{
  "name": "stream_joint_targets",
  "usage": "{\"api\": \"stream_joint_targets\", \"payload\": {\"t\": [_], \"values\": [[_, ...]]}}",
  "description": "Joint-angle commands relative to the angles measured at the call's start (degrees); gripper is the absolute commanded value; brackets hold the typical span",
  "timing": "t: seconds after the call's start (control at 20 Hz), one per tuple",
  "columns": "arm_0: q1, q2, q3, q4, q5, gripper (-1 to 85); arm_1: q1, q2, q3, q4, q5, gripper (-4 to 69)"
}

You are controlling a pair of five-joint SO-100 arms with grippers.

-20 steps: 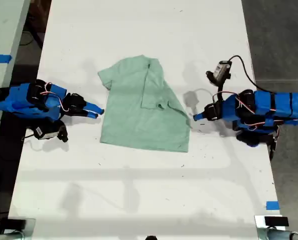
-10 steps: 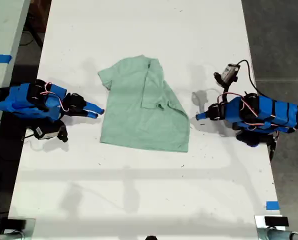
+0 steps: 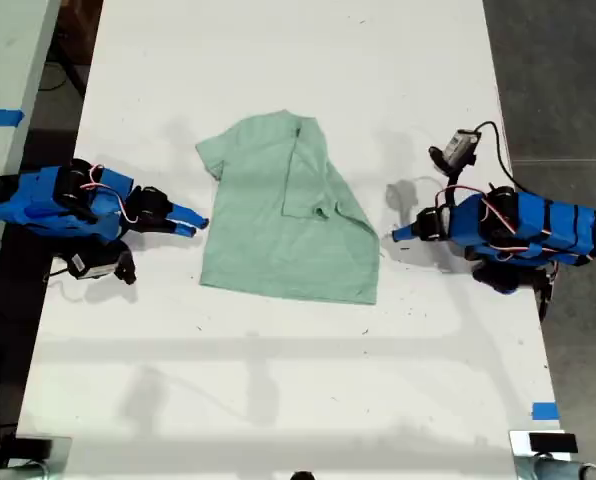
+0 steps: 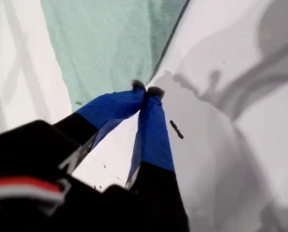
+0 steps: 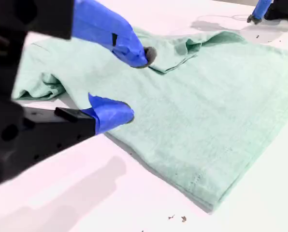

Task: Fold t shirt

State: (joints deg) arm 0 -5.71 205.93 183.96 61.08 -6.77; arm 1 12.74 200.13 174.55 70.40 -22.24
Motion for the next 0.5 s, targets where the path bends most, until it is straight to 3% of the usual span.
{"api": "stream_joint_targets", "payload": {"t": [0.0, 0.45], "values": [[-0.4, 0.4, 0.0, 0.1, 0.4, 15.0, -0.7, 1.0, 2.5, 0.2, 0.9, 0.8], [-0.4, 0.4, 0.0, 0.1, 0.4, 15.0, -0.8, 1.0, 2.5, 0.3, 1.1, 0.8]]}}
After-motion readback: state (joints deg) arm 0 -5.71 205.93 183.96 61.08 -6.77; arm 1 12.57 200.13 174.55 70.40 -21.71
